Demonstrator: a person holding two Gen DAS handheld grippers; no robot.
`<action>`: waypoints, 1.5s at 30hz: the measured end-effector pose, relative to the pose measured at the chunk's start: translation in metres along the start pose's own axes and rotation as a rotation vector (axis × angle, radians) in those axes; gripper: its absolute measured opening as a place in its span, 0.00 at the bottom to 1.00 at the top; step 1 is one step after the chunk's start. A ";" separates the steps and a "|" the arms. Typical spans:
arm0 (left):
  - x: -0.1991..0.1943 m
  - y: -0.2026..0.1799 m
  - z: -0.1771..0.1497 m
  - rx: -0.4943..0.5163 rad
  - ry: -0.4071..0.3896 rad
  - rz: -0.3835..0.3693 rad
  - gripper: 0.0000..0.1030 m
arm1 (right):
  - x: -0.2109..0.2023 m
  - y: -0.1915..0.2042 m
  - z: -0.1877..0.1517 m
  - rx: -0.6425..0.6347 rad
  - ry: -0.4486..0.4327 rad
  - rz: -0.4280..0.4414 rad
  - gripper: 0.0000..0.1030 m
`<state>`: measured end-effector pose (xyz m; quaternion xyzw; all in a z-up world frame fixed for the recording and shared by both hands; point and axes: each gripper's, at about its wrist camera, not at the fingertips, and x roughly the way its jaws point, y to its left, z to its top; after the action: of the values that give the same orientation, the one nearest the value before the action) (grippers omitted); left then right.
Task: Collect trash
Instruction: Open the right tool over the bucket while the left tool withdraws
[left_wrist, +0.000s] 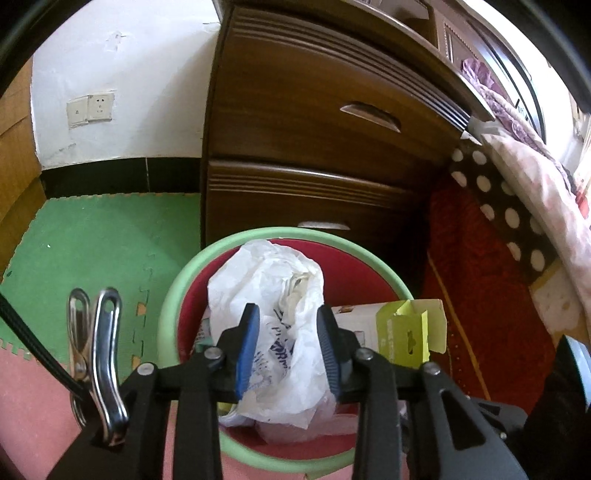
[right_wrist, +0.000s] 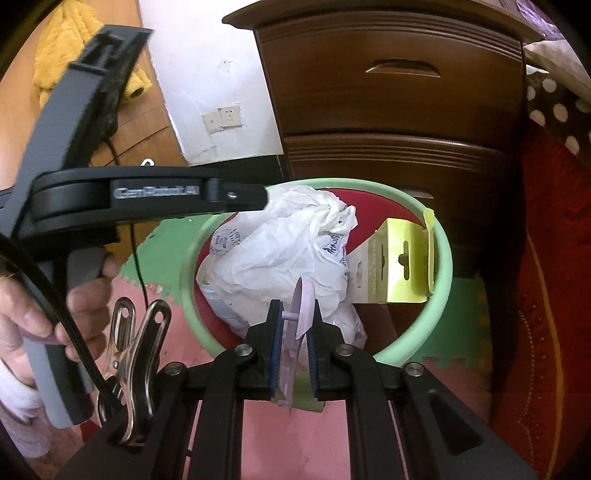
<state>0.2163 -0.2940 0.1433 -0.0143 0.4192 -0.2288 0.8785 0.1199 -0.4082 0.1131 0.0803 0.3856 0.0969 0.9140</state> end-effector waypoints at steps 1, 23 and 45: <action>-0.002 0.002 -0.001 -0.002 -0.003 0.005 0.32 | 0.002 0.000 0.000 0.001 0.002 -0.003 0.12; -0.057 0.060 -0.031 -0.042 -0.019 0.123 0.32 | -0.011 0.015 0.006 0.021 -0.092 -0.020 0.34; -0.184 0.135 -0.087 -0.137 -0.053 0.319 0.32 | -0.080 0.136 -0.008 -0.080 -0.162 0.055 0.34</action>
<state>0.1041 -0.0820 0.1922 -0.0136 0.4076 -0.0570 0.9113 0.0436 -0.2945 0.1924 0.0618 0.3039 0.1303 0.9417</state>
